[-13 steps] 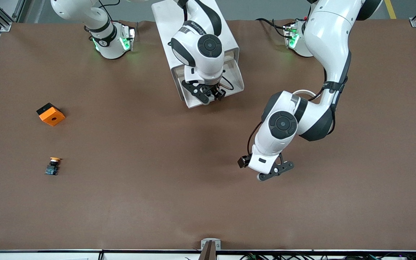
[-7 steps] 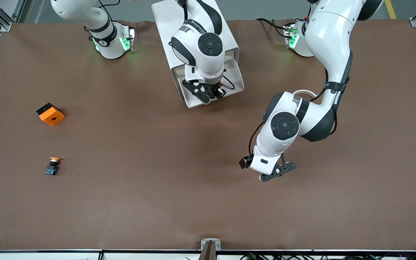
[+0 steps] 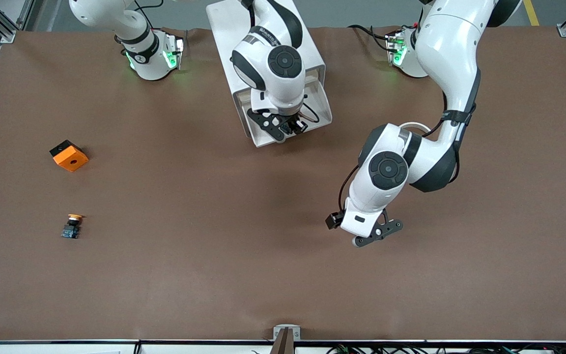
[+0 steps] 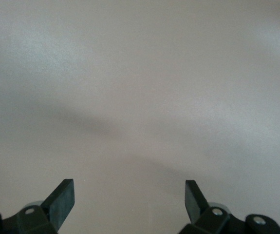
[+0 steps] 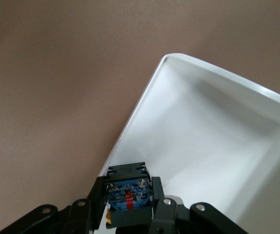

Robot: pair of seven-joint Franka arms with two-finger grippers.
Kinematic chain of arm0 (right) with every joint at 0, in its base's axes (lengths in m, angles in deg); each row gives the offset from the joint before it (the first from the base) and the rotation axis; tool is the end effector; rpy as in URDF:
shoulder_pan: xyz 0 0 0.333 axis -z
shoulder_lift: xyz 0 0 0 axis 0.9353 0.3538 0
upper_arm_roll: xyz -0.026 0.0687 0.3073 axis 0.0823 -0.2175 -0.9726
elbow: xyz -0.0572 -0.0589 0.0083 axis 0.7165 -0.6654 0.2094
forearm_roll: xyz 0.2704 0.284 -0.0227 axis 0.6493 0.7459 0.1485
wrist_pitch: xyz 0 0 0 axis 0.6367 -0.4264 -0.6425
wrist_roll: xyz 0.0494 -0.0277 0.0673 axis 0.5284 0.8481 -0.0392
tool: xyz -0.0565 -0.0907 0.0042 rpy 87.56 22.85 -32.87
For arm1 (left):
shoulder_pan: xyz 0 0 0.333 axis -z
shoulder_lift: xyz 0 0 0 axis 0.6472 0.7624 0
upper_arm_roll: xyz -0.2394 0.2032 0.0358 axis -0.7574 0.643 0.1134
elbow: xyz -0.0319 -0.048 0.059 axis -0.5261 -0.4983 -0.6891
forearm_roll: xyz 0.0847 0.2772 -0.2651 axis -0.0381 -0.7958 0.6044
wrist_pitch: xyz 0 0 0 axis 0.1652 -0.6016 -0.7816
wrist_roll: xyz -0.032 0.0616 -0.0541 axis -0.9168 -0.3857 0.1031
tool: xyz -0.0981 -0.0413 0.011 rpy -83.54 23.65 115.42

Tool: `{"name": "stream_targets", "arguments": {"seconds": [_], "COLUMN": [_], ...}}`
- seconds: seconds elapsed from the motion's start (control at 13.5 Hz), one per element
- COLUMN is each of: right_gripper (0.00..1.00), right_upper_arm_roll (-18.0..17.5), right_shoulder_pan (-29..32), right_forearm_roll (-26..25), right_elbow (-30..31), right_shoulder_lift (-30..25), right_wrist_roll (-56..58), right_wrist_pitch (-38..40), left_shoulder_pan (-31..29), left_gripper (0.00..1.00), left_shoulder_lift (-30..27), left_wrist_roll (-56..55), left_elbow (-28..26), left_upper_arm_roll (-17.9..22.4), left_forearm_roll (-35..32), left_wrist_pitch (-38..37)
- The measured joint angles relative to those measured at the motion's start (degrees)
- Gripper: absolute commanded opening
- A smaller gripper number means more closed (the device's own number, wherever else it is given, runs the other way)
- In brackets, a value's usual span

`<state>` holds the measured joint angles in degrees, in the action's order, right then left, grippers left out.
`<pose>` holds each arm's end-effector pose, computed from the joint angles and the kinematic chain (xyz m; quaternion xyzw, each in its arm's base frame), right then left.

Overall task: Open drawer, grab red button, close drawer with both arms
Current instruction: 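Lift the red button out of the drawer with the right gripper, then push the drawer shut with the left gripper while the right gripper moves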

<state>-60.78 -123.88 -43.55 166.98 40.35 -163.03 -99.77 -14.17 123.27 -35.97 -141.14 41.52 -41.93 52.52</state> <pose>0.4103 0.5331 0.3534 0.9288 -0.3638 -0.0682 0.0185 0.6553 -0.3478 0.3315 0.9809 0.1920 0.0171 0.0247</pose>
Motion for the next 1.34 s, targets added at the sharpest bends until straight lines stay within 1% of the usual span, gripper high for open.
{"name": "stream_targets", "arguments": {"seconds": [0.22,0.37,0.52,0.67,0.82,1.04,1.19,1.34], "right_gripper": [0.00,0.00,0.00,0.00,0.00,0.00,0.00,0.00], "right_upper_arm_roll": [0.31,0.50,1.04,1.43,1.71,1.86,1.94,1.99], "right_shoulder_pan": [1.82,4.13,7.30,12.18,18.38,27.01,32.25,38.39], "right_forearm_roll": [0.47,0.53,0.50,0.25,-1.21,-1.88,-2.13,-2.31], "right_elbow": [-3.95,-6.55,-7.96,-8.50,-8.58,-8.59,-8.16,-5.00], "right_shoulder_lift": [0.01,-0.01,-0.03,-0.17,-0.64,-1.09,-1.14,-1.26], "right_wrist_roll": [1.02,5.48,11.16,19.42,28.72,39.98,48.39,59.18], "right_wrist_pitch": [5.61,9.06,10.05,10.57,11.30,10.43,8.67,3.61], "left_shoulder_pan": [0.12,0.25,0.66,0.80,0.92,0.99,1.01,0.98], "left_gripper": [1.00,1.00,1.00,1.00,1.00,1.00,1.00,1.00], "left_shoulder_lift": [-0.10,-0.42,-1.44,-2.61,-3.60,-4.30,-4.93,-5.56], "left_wrist_roll": [0.00,0.00,0.00,0.00,0.00,0.00,0.00,0.00], "left_elbow": [0.00,-0.16,-1.56,-3.68,-5.88,-8.39,-10.19,-11.38], "left_upper_arm_roll": [-0.13,-0.29,-0.86,-2.70,-4.94,-7.82,-9.05,-10.00], "left_forearm_roll": [0.00,0.00,0.00,0.00,0.00,0.00,0.00,0.00], "left_wrist_pitch": [-0.89,-1.52,-1.95,-2.03,-2.04,-2.05,-2.05,-2.02]}}
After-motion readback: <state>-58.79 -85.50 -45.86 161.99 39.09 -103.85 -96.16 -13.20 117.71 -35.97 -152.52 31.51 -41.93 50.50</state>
